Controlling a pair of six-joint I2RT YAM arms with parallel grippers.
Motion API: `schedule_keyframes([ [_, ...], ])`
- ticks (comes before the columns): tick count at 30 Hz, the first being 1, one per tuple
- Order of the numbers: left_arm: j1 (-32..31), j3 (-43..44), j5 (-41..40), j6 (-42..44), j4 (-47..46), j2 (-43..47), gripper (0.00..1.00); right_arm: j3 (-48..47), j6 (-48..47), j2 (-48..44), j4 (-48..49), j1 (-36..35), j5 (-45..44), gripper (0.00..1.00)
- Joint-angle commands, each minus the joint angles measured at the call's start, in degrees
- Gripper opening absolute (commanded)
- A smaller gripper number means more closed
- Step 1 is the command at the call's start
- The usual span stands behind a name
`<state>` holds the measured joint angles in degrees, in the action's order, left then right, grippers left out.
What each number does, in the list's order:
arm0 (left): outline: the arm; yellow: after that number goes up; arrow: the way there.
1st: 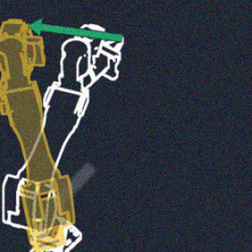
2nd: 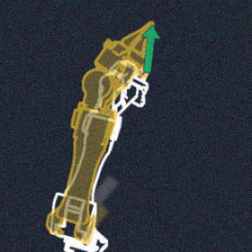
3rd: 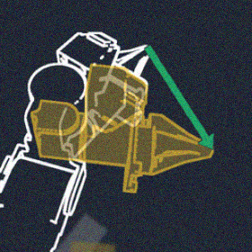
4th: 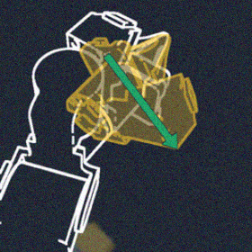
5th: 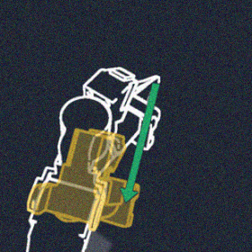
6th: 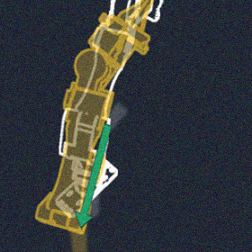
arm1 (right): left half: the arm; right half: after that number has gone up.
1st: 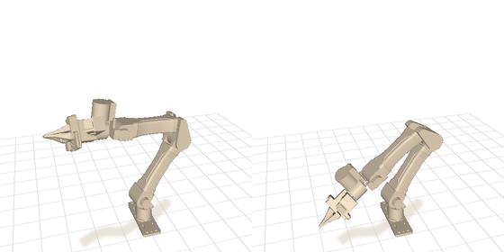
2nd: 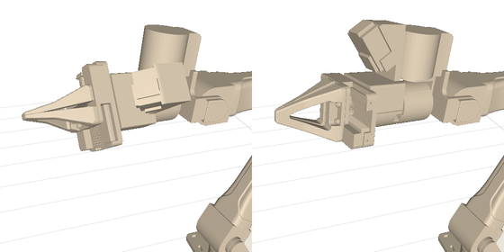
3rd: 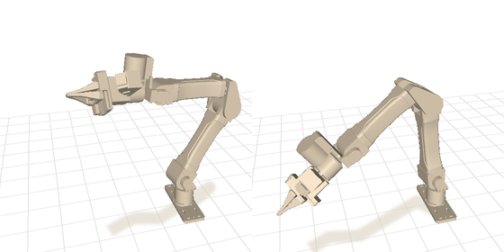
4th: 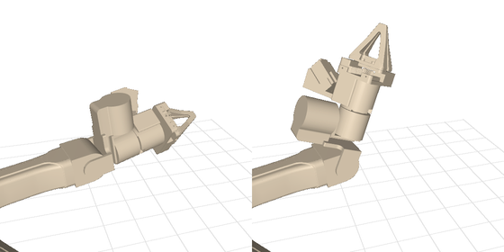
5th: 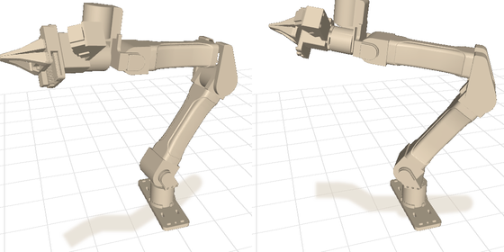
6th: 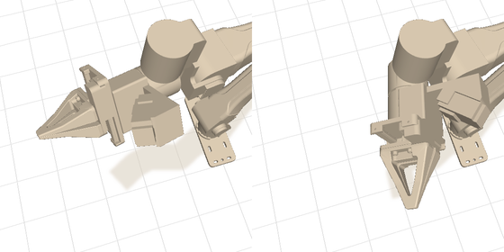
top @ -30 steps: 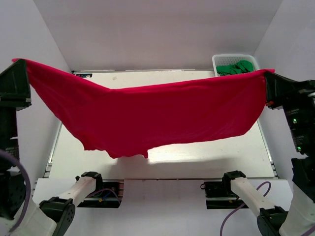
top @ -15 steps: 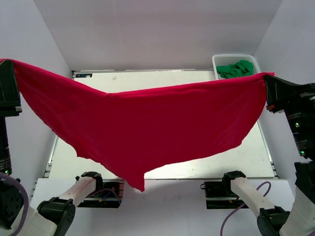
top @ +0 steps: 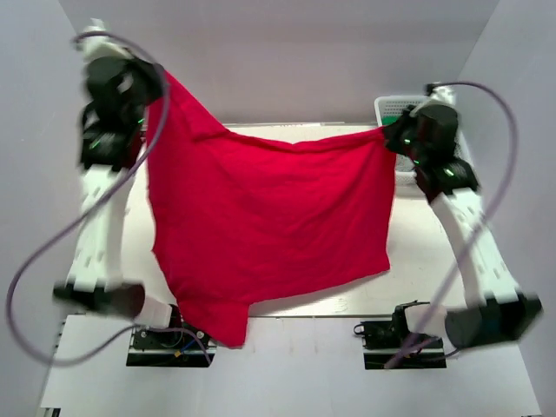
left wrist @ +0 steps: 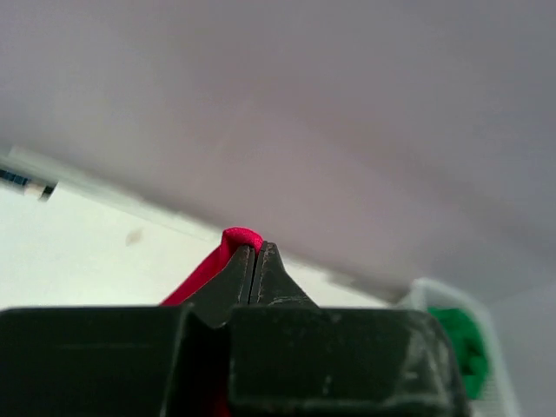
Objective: Fold and stack the t-shirts
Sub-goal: Flatten out the tshirt, then fold the flattened tshirt in 1/3 of the way
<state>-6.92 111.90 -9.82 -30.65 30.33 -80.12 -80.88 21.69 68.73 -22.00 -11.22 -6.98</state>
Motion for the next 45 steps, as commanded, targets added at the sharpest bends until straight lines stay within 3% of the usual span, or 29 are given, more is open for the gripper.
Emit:
schedule_keyframes([
  [1, 0.4, -1.6, -4.8, 0.9, -3.2, -7.8, 0.00, 0.9, 1.2, 9.2, 12.1, 0.8, 0.0, 0.00],
  [5, 1.1, 1.8, -7.4, 1.5, -5.3, -21.5, 0.00, -5.0, 1.8, 24.4, 15.1, 1.6, 2.5, 0.00],
  [6, 1.6, 3.5, -7.4, 1.5, -5.3, -27.7, 0.00, -7.9, 1.7, 32.1, 15.1, 1.8, 4.0, 0.00],
  [11, 2.9, 9.0, -2.8, 1.5, -7.9, -41.2, 0.00, -19.1, 0.6, 48.8, 15.1, 2.3, 10.4, 0.00],
  [20, 3.9, 8.3, 3.5, 0.9, -12.5, -49.6, 0.00, -30.2, -2.4, 60.3, 16.0, 2.3, 9.3, 0.00],
  [26, 3.9, 1.8, 2.6, 0.4, -13.1, -44.1, 0.00, -33.3, -3.1, 62.0, 16.2, 2.6, 8.7, 0.00],
  [38, 4.5, -31.3, -1.0, -5.0, -15.9, -20.3, 0.00, -34.1, -4.9, 60.5, 13.5, 4.5, 9.5, 0.00],
  [45, 4.5, -37.5, 0.1, -7.7, -12.8, -13.7, 0.00, -33.4, -6.3, 59.3, 10.7, 5.7, 10.1, 0.00],
])
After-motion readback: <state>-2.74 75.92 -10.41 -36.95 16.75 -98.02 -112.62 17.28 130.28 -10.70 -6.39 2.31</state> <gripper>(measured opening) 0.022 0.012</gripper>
